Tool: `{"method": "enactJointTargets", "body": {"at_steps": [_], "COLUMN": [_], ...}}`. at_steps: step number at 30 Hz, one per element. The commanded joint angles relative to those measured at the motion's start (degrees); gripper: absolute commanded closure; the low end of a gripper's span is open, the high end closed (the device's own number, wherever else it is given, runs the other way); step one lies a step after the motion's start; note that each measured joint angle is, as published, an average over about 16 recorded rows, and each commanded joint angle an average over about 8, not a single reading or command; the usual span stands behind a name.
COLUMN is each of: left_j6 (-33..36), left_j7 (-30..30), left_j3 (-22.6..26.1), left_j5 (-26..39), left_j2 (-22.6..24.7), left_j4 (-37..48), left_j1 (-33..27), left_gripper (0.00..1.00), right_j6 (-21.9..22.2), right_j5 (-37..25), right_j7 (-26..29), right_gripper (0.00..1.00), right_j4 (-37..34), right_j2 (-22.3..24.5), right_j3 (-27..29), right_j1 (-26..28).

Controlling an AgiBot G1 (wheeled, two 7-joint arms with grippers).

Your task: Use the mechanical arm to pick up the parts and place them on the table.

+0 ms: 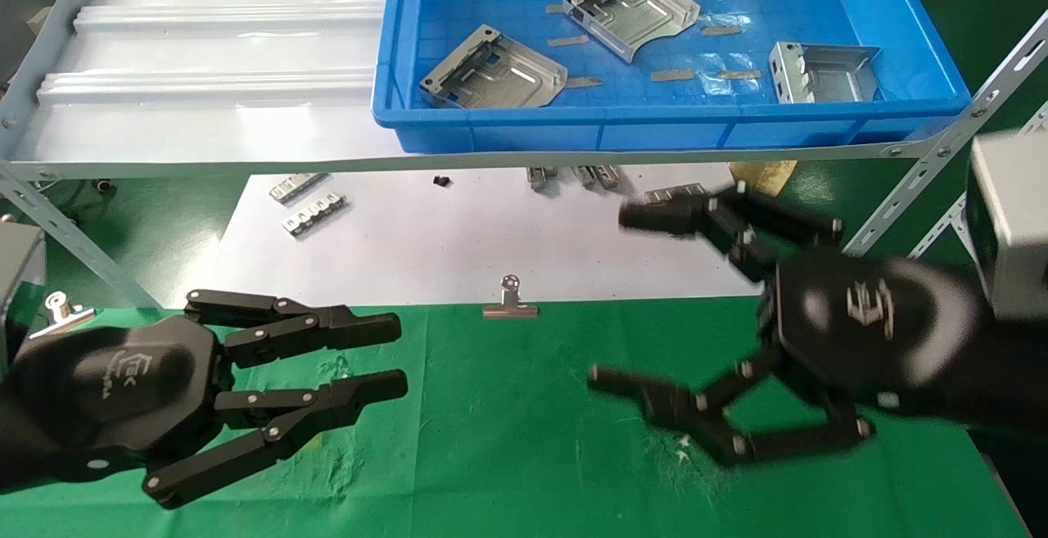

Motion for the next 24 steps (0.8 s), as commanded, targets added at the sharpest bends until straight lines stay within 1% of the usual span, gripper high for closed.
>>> {"method": "enactJointTargets", "body": {"at_steps": [1,3,6,12,17,18,19,24], "left_j6": [0.0,0.0,0.0,0.0,0.0,0.0,0.0,0.0], "left_j7": [0.0,0.0,0.0,0.0,0.0,0.0,0.0,0.0], "left_j3": [0.0,0.0,0.0,0.0,0.0,0.0,0.0,0.0], "left_j5": [0.0,0.0,0.0,0.0,0.0,0.0,0.0,0.0], "left_j2": [0.0,0.0,0.0,0.0,0.0,0.0,0.0,0.0], "left_j4": [0.0,0.0,0.0,0.0,0.0,0.0,0.0,0.0], "left_j1": [0.0,0.0,0.0,0.0,0.0,0.0,0.0,0.0], "left_gripper": [1.0,1.0,1.0,1.0,1.0,1.0,1.0,1.0], "right_j6": [1.9,5.0,10.3,20.5,26.2,27.0,27.7,29.7], "right_j5": [-0.6,-3.4,-8.7,-20.4,-28.1,-29.4,-30.6,-35.1], "right_j7": [-0.4,-0.4,0.0,0.1,-1.4,-1.8,-2.1,-3.2], "right_gripper": [0.0,0.0,0.0,0.0,0.0,0.05,0.16,0.78], "right_j4": [-0.4,-3.4,-9.7,-26.2,-40.5,-43.2,-45.8,-55.7], "right_j2": [-1.1,-3.7,-8.4,-19.2,-27.0,-28.3,-29.6,-34.2], "right_j3": [0.4,-0.6,-2.8,-8.8,-13.3,-14.1,-14.8,-17.8], "right_j1": [1.9,5.9,12.6,25.2,33.2,34.5,35.8,40.5]}}
